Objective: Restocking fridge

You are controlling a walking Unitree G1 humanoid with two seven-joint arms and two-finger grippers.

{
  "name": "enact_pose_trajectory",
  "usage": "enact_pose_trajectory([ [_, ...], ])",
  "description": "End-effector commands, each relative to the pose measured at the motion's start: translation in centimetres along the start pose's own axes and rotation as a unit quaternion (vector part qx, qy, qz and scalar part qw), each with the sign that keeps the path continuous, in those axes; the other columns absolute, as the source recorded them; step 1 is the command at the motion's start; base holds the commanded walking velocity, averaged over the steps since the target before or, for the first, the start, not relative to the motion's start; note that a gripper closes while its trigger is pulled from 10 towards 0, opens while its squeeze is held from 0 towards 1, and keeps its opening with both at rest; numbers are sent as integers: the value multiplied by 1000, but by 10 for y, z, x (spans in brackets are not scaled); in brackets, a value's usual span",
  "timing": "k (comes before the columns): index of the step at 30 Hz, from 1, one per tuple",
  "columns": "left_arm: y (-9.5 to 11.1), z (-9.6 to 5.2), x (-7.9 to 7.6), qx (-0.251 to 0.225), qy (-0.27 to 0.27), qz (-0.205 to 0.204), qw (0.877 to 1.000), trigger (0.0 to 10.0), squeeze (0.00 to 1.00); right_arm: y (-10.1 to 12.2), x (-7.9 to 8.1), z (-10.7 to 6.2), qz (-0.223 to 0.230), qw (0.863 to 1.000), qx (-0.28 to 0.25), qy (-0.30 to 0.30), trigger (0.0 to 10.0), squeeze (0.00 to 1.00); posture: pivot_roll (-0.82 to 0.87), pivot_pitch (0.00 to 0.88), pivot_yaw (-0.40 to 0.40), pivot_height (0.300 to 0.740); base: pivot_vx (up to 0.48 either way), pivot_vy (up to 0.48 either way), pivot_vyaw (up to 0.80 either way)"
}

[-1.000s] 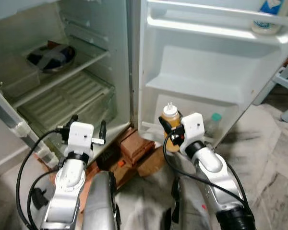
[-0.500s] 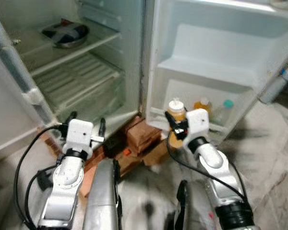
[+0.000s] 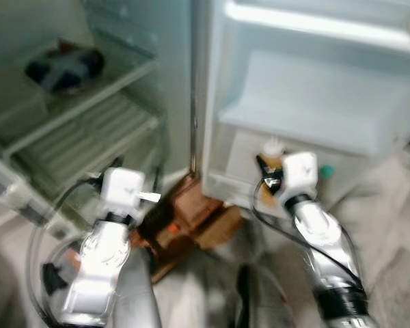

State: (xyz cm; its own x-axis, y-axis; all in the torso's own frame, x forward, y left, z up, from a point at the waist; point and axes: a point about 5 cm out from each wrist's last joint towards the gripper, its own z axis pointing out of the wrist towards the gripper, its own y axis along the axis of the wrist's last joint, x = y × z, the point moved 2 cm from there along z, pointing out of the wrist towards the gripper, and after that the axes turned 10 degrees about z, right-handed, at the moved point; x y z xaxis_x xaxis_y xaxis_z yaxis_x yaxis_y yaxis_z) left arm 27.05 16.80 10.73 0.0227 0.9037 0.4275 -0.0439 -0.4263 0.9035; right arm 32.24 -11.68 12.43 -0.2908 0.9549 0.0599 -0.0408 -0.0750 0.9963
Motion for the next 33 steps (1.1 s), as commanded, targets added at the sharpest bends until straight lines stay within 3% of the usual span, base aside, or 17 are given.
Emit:
enact_pose_trajectory([
  [1, 6, 2, -9, -9, -12, -15, 1000, 10000, 0, -3, -9, -6, -11, 1000, 2, -12, 10000, 0, 84, 107, -20, 552, 0, 0, 0],
  [9, 7, -1, -10, -7, -14, -18, 1000, 10000, 0, -4, -11, -2, -14, 1000, 6, -5, 10000, 0, 88, 121, -13, 552, 0, 0, 0],
  [19, 14, -6, -9, -8, -7, -25, 1000, 10000, 0, -3, -2, 0, -15, 1000, 1, 16, 10000, 0, 98, 165, -13, 537, 0, 0, 0],
  [22, 14, -10, -11, -7, -14, -23, 1000, 10000, 0, -5, 2, 6, -31, 999, -1, 23, 10000, 0, 114, 175, -12, 517, 0, 0, 0],
  [28, 19, -15, 1, -5, -4, -15, 1000, 10000, 0, 12, 8, 33, -59, 997, -30, 40, 10000, 0, 159, 237, -13, 502, 0, 0, 0],
  [31, 21, -21, 4, -3, -5, -13, 1000, 10000, 0, 21, 11, 42, -87, 994, -52, 51, 10000, 0, 177, 260, -6, 502, 0, 0, 0],
  [33, 22, -25, 6, -1, -11, -10, 1000, 10000, 0, 30, 15, 49, -141, 985, -80, 56, 10000, 0, 189, 275, -1, 502, 0, 0, 0],
])
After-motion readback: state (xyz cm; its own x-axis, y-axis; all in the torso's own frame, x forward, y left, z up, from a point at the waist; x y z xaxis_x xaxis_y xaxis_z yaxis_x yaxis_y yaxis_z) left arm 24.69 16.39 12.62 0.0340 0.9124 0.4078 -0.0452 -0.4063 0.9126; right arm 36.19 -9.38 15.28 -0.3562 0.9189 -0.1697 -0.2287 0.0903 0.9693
